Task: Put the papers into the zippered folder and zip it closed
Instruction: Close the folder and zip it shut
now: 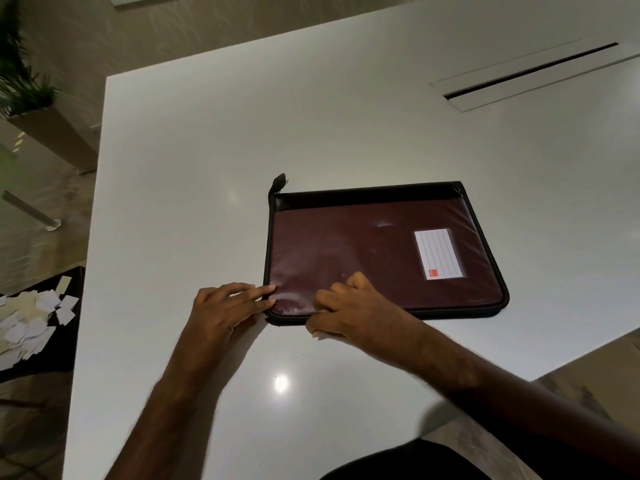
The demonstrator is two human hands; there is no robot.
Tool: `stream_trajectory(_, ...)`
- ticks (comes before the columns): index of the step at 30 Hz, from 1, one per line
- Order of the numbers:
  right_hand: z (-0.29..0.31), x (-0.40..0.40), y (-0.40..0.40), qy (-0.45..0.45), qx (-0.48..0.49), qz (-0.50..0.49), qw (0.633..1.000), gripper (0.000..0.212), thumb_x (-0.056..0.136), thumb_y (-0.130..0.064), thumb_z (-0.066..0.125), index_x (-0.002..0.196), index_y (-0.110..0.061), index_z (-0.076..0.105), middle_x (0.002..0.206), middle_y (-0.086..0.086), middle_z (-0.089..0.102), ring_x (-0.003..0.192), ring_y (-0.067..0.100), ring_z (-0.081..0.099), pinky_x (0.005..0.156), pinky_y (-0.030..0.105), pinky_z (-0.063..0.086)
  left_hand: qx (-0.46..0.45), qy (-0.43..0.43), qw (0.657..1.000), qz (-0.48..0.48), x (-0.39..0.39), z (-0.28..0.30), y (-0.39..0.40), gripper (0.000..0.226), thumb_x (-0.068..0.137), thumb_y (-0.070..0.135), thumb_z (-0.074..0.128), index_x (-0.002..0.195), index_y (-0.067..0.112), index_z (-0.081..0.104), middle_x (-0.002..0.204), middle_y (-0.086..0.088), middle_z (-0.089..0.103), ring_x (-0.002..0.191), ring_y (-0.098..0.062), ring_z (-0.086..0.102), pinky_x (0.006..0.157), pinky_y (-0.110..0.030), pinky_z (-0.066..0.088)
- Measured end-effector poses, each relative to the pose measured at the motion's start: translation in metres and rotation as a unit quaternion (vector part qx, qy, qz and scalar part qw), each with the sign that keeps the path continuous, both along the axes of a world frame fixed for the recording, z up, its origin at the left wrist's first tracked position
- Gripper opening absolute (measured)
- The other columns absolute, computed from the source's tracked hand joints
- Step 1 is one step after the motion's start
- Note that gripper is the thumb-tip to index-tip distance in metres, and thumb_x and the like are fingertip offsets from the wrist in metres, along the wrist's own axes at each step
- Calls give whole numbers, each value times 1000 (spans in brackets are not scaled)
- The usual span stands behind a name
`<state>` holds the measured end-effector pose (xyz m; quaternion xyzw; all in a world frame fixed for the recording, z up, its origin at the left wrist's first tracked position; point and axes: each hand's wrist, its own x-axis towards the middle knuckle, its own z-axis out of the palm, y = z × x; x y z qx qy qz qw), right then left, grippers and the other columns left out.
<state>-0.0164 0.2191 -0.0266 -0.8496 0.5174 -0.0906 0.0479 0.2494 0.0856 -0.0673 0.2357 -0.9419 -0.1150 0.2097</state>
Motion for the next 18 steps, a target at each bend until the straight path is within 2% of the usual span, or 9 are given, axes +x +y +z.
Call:
stream_trajectory(6, -1, -17, 12, -33, -12, -23, 999, 10, 96, -25, 79, 105, -30, 77, 94, -4, 63, 80, 15, 60, 81, 39, 46, 24, 18, 999, 16, -1, -7, 4, 35, 95, 21, 63, 128, 29, 69, 144, 20, 58, 125, -11, 60, 88, -46, 44)
stream_trajectory(15, -1, -41, 33, -64, -24, -54, 996, 10, 92, -23, 84, 98, -29, 79, 86, -4, 60, 74, 16, 60, 80, 40, 43, 40, 24, 999, 12, -1, -10, 4, 39, 94, 16, 65, 130, 31, 68, 145, 20, 57, 123, -12, 61, 86, -49, 46)
stream_trajectory(18, 1, -50, 40, -67, -24, -66, 995, 11, 90, -23, 86, 98, -29, 80, 85, -4, 62, 73, 17, 61, 75, 43, 51, 45, 19, 999, 21, -3, -11, 6, 36, 94, 15, 65, 127, 28, 70, 143, 17, 60, 116, -14, 65, 83, -50, 49)
